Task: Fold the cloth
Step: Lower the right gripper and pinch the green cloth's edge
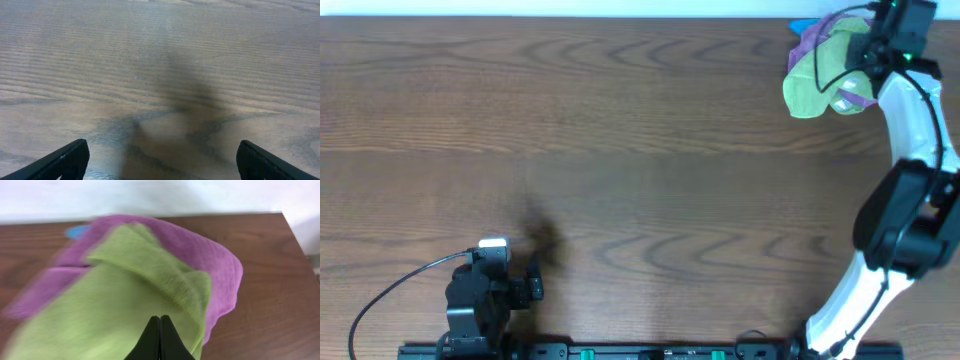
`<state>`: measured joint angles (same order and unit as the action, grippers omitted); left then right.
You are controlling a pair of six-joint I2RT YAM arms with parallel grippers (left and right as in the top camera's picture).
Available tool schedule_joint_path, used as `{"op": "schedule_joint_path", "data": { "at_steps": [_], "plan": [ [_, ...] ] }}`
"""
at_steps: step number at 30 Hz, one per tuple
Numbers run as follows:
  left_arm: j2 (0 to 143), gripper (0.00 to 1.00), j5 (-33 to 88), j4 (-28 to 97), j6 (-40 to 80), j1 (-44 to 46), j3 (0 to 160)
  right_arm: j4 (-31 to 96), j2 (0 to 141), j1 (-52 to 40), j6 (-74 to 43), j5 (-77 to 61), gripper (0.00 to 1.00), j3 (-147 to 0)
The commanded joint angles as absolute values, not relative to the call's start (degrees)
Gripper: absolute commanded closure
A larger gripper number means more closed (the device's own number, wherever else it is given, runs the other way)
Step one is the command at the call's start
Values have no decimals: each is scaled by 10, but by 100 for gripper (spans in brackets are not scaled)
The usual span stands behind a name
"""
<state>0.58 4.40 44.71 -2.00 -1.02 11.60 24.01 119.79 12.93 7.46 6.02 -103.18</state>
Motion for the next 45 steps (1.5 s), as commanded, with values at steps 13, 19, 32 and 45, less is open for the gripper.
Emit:
{"op": "schedule_joint_path", "data": {
  "at_steps": [13,19,32,45],
  "plan": [
    [2,5,40,465,-32,-9,104,284,1128,95,99,111,31,-1040],
    [2,5,40,465,-32,-9,104,250,1200,130,99,96,15,-1040],
    [2,5,40,465,-32,-9,104,150,1264,165,97,58,17,-1040],
    [2,5,40,465,-32,-9,104,112,1305,168,97,55,24,-1040]
  ]
}}
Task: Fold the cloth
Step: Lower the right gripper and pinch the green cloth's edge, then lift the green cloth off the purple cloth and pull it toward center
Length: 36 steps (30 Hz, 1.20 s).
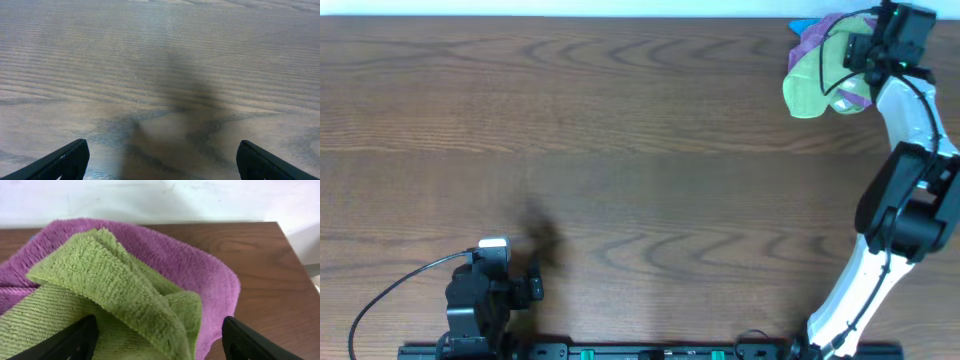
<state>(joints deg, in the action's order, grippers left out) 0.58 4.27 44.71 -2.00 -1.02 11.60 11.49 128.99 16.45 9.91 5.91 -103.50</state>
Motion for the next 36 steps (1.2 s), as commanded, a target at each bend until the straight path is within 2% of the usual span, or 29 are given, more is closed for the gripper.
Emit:
{"op": "schedule_joint_path", "data": {
  "at_steps": [1,8,13,15,24,36],
  "plan": [
    [2,5,40,465,-32,-9,104,110,1306,168,97,55,26,-1040],
    [2,5,40,465,-32,-9,104,100,1307,169,97,55,59,-1040],
    [2,5,40,465,-32,-9,104,100,1306,168,97,55,90,-1040],
    [2,5,40,465,-32,-9,104,106,1303,168,97,56,99,-1040],
    [2,5,40,465,-32,-9,104,159,1226,145,97,62,99,-1040],
    [2,5,40,465,-32,-9,104,331,1074,69,97,57,99,-1040]
  ]
}}
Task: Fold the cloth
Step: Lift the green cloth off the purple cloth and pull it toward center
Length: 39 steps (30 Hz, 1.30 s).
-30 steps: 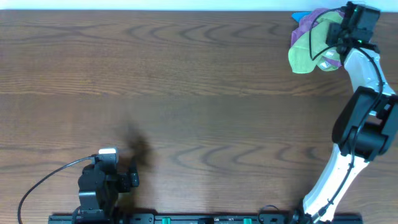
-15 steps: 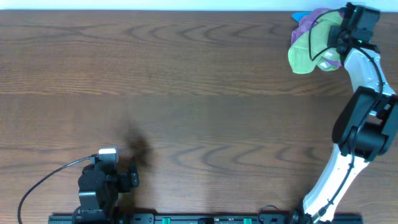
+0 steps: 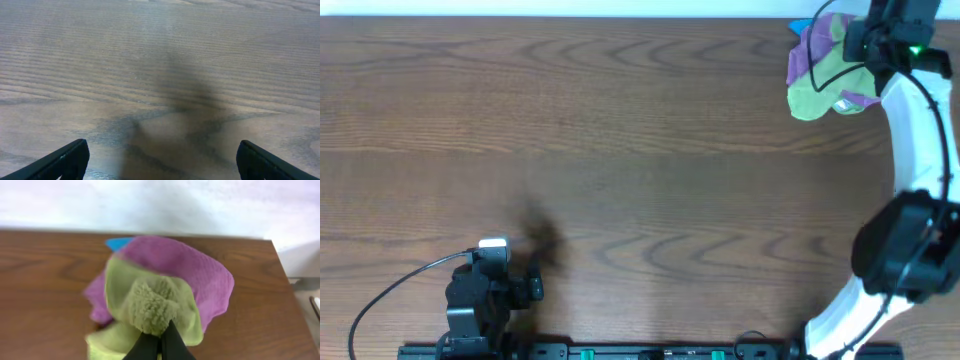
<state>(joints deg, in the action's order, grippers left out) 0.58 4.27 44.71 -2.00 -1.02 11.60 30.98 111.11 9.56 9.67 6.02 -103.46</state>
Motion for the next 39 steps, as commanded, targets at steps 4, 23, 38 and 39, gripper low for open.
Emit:
{"op": "schedule_joint_path", "data": {
  "at_steps": [4,23,38,39],
  "plan": [
    [2,5,40,465,-32,-9,104,396,1025,17,97,57,99,-1040],
    [2,5,40,465,-32,-9,104,686,859,-311,-4,36,99,-1040],
    [2,5,40,465,-32,-9,104,794,839,-492,-78,33,99,-1040],
    [2,5,40,465,-32,-9,104,795,838,-496,-82,33,99,-1040]
  ]
}}
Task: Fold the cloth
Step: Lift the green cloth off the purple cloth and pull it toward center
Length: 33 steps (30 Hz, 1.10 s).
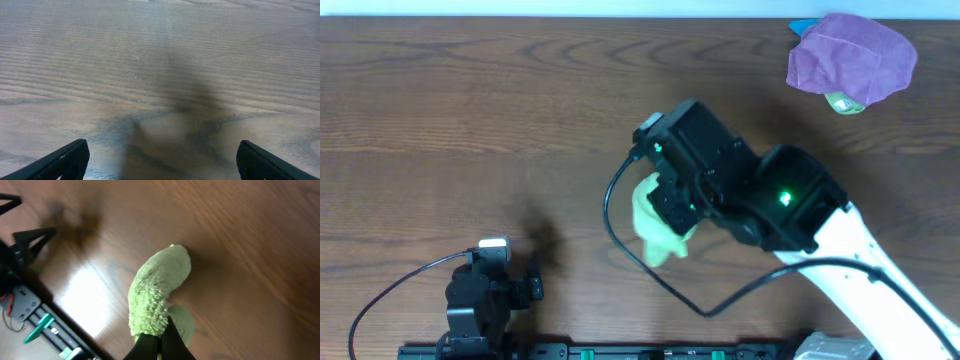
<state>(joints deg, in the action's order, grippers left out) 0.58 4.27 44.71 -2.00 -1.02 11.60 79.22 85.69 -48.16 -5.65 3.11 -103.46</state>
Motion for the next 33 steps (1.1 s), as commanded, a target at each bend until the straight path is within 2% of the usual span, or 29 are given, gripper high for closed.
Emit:
{"op": "schedule_joint_path", "data": {
  "at_steps": [1,10,14,16,17,18,19,24,29,33],
  "plan": [
    [2,5,40,465,-32,-9,104,795,837,-498,-83,32,99,-1040],
    [2,5,40,465,-32,-9,104,743,848,-474,-71,106,99,-1022],
    [2,5,40,465,-32,-9,104,685,879,-414,-36,139,99,-994],
    [2,5,40,465,-32,-9,104,608,907,-352,-14,185,99,-971],
    [2,5,40,465,-32,-9,104,569,923,-322,-3,187,82,-968],
    [2,5,40,465,-32,-9,104,530,944,-287,-2,184,10,-969],
    [2,5,40,465,-32,-9,104,507,956,-263,-2,184,1,-969],
    [2,5,40,465,-32,-9,104,484,976,-194,-6,177,1,-971],
    [2,5,40,465,-32,-9,104,507,960,-193,-6,169,1,-971],
    [2,5,40,465,-32,-9,104,562,956,-203,-19,94,1,-971]
  ]
}}
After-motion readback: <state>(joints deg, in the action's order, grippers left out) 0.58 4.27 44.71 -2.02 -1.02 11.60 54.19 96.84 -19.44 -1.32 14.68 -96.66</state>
